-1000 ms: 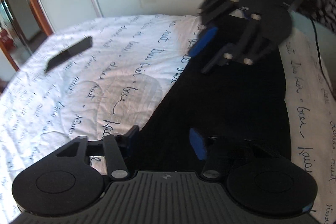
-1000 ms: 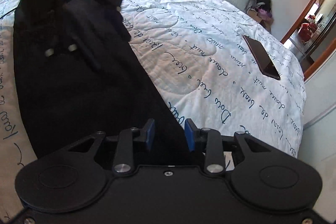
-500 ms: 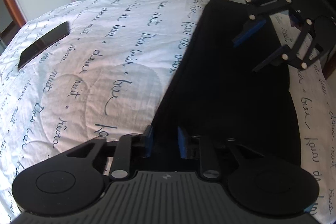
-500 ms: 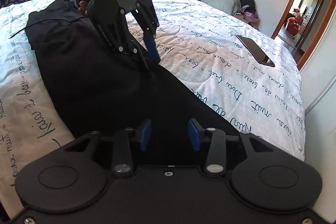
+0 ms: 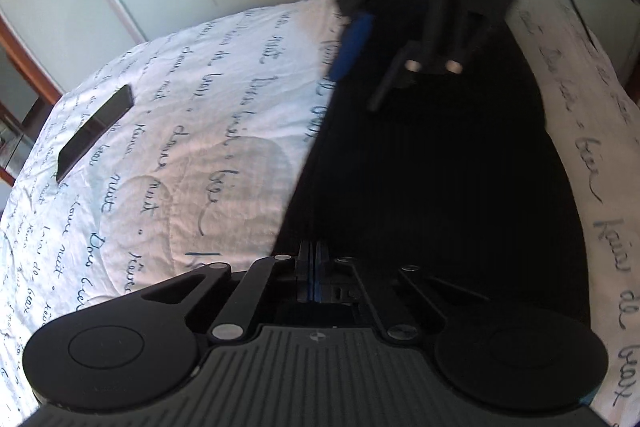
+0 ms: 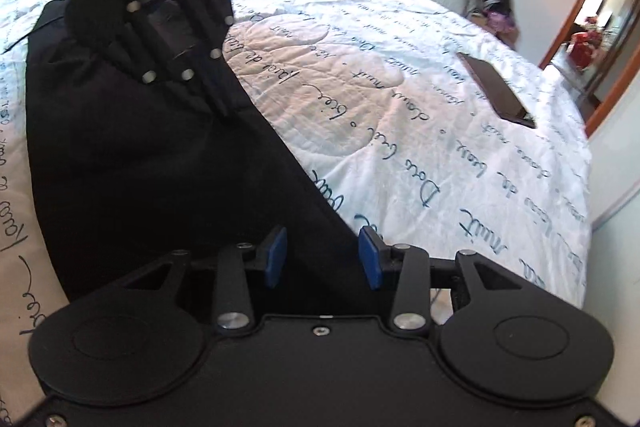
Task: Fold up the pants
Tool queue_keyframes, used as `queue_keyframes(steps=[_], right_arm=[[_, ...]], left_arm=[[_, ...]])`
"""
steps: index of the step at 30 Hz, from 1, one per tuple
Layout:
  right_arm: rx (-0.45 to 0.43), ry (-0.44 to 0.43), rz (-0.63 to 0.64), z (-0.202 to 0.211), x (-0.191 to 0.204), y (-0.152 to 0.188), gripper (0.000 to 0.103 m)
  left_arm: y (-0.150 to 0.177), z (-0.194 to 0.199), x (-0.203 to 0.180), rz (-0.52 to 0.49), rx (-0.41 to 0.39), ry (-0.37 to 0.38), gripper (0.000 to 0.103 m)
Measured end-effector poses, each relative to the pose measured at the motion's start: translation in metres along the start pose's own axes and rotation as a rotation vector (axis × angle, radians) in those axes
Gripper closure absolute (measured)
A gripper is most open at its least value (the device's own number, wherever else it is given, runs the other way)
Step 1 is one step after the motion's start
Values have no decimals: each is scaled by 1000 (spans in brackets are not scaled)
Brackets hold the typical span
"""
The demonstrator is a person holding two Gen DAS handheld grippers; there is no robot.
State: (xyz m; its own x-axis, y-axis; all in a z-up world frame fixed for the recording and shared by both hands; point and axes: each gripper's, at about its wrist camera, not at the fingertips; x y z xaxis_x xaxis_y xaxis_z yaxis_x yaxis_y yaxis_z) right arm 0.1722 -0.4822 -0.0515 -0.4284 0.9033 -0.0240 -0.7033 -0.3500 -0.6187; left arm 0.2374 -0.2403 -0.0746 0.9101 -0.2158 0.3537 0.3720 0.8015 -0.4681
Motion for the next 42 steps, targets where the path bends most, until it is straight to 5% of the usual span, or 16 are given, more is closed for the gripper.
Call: queue_keyframes(steps=[4, 6, 9, 19, 22, 28, 30, 34, 42], right_arm=[[31, -67, -14, -2, -4, -3, 79], [29, -39, 8, 0, 2, -3, 94], [4, 2, 12, 3, 6, -1, 99], [-21, 113, 16, -5, 4, -4, 101], [-52, 166, -26, 5, 0, -1, 95], [-77, 258, -173, 57, 9, 34, 95], [-35, 235, -196, 60, 11, 46, 95], [-6, 223, -292, 43, -6, 55, 96], [-114, 262, -477, 46, -29, 50, 96]], left_arm=[[2, 0, 3, 12, 0, -4, 103], [1, 0, 4, 15, -4, -35, 103], [1, 0, 6, 33, -15, -56, 102], [1, -3, 10, 68, -10, -82, 101], [1, 0, 8, 62, 5, -140, 90], [13, 32, 24, 298, -11, -229, 81], [6, 39, 12, 314, -44, -221, 78], [-25, 32, -19, 305, -81, -162, 51], [-77, 0, -56, 352, -64, -141, 48]])
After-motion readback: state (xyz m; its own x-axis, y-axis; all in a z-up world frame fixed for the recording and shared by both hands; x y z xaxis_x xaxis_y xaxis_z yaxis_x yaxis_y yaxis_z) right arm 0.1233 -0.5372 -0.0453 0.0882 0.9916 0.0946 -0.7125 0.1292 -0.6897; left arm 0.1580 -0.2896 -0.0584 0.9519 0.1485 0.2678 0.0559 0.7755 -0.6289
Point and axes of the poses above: each gripper's, at about its wrist camera, not at the fingertips, and z roughly against the way its jaws point, x to its left, y to its underside, and after that the axes turned 9 degrees about -z, right-handed
